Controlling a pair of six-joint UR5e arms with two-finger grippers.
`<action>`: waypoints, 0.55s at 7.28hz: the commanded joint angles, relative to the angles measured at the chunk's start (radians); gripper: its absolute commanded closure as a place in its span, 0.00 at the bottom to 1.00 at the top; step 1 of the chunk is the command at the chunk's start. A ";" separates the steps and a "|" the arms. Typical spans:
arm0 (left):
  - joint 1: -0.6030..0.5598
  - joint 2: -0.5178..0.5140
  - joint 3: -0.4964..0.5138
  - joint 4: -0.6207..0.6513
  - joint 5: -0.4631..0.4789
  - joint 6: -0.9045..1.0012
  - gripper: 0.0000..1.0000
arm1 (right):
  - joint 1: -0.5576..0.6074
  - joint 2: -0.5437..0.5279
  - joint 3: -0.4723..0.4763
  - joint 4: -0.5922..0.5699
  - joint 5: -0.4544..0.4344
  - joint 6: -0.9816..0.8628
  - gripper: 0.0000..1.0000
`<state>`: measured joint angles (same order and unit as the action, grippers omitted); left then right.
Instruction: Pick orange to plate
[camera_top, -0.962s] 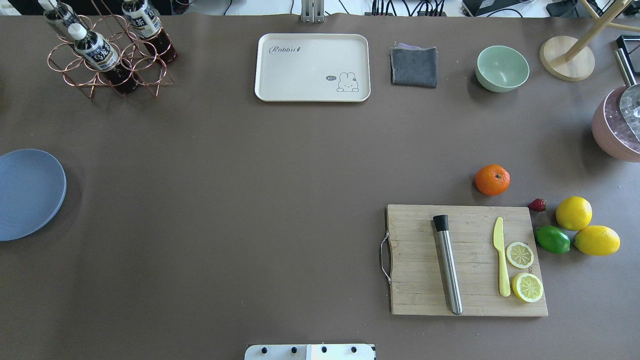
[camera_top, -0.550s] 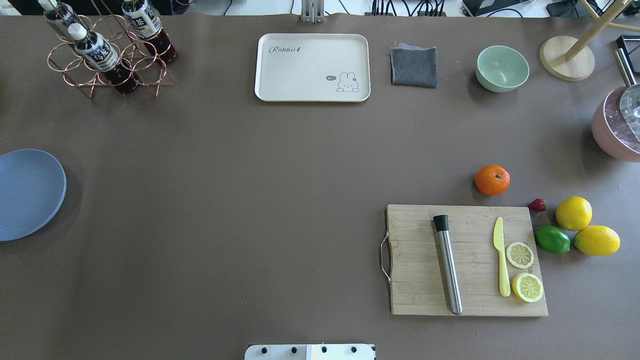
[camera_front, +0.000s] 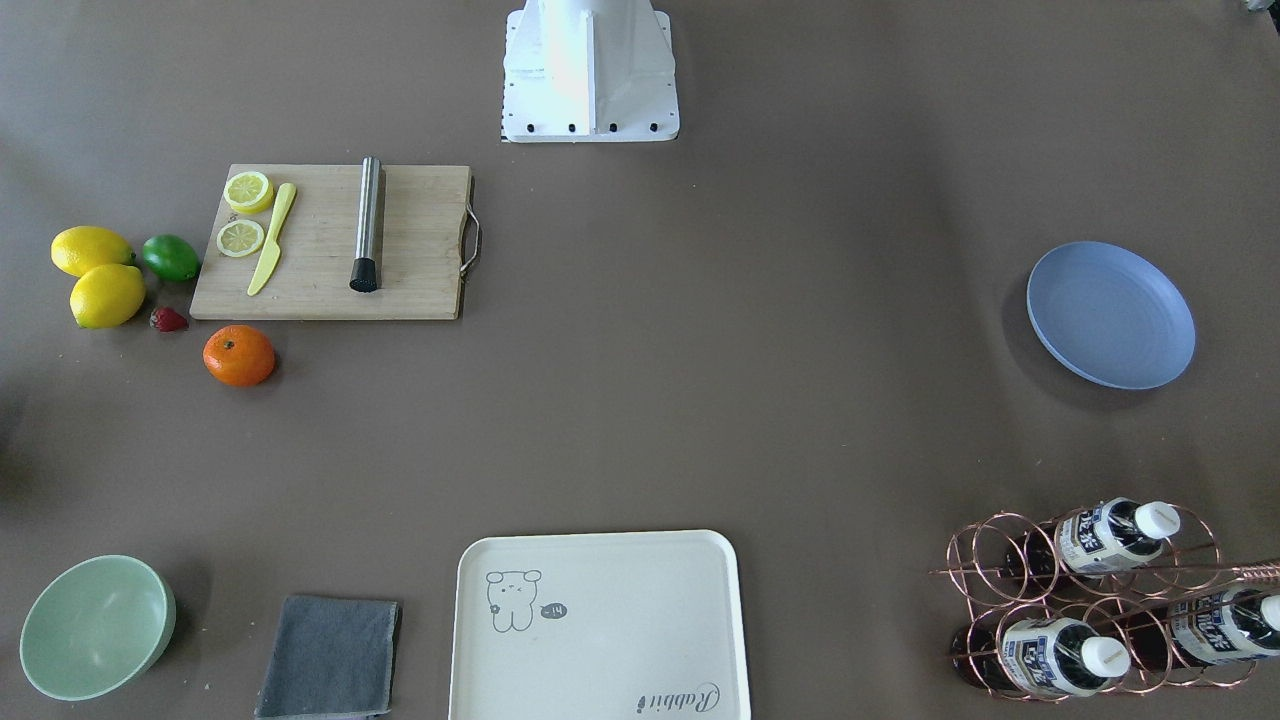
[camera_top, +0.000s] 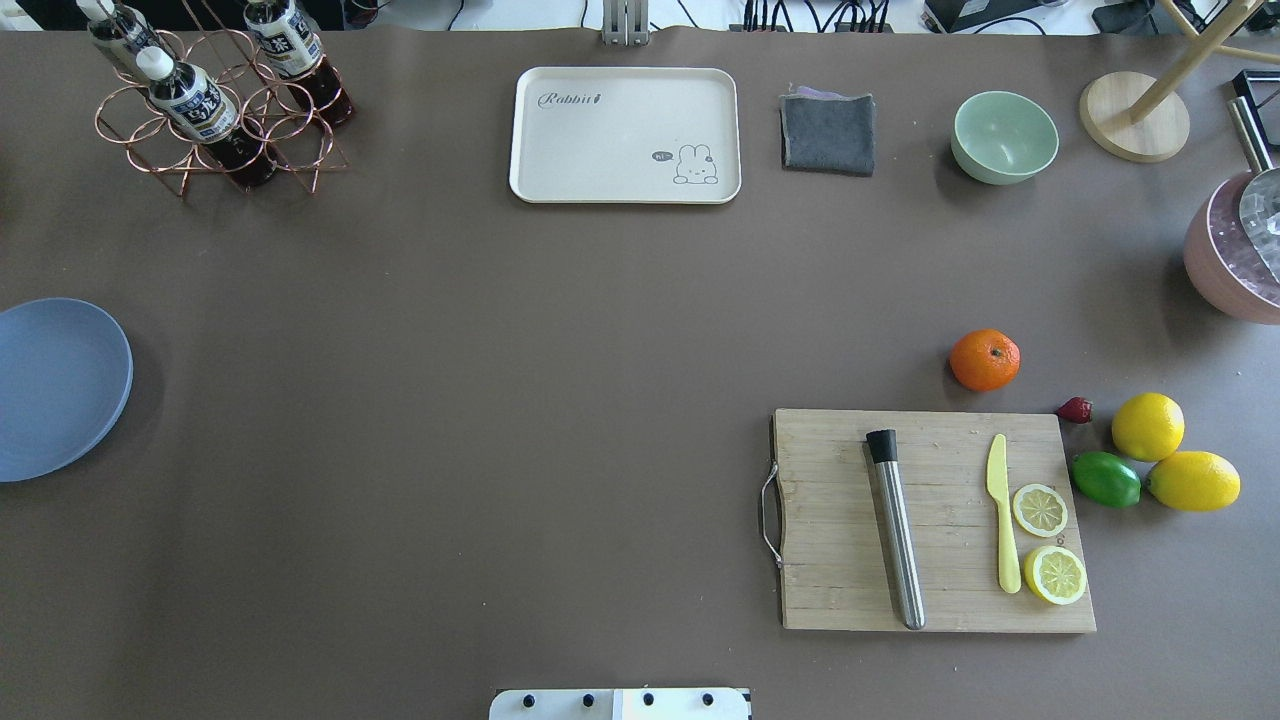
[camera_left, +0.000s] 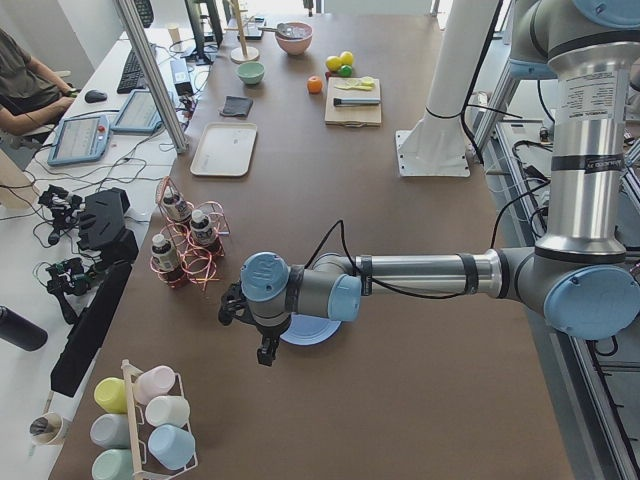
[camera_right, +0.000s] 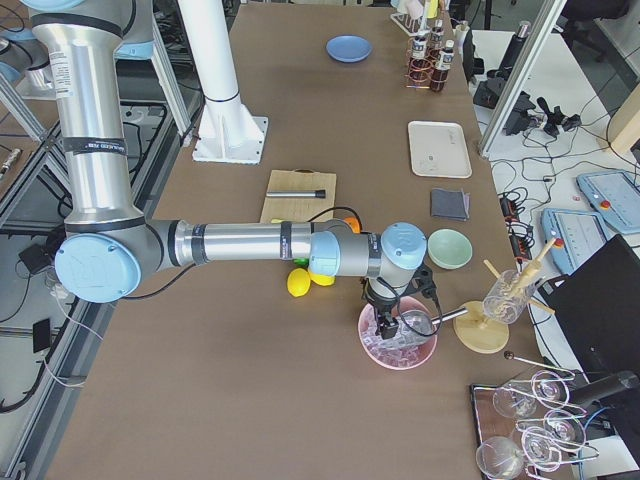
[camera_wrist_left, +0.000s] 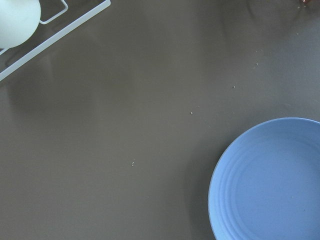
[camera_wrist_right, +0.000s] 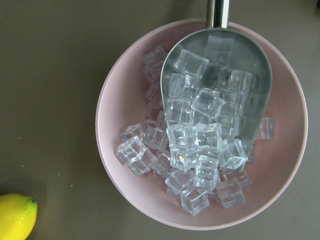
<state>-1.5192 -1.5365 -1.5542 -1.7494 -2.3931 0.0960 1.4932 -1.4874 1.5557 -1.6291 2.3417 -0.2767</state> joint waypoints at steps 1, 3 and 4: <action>0.086 0.010 0.009 -0.066 -0.002 0.001 0.02 | -0.043 0.019 0.026 0.000 0.040 0.148 0.00; 0.100 -0.004 0.074 -0.077 -0.001 -0.002 0.02 | -0.097 0.019 0.072 0.000 0.047 0.221 0.00; 0.102 -0.022 0.138 -0.122 -0.001 -0.002 0.02 | -0.112 0.019 0.092 0.000 0.048 0.221 0.00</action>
<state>-1.4228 -1.5426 -1.4771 -1.8338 -2.3948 0.0943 1.4048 -1.4687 1.6224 -1.6287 2.3862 -0.0716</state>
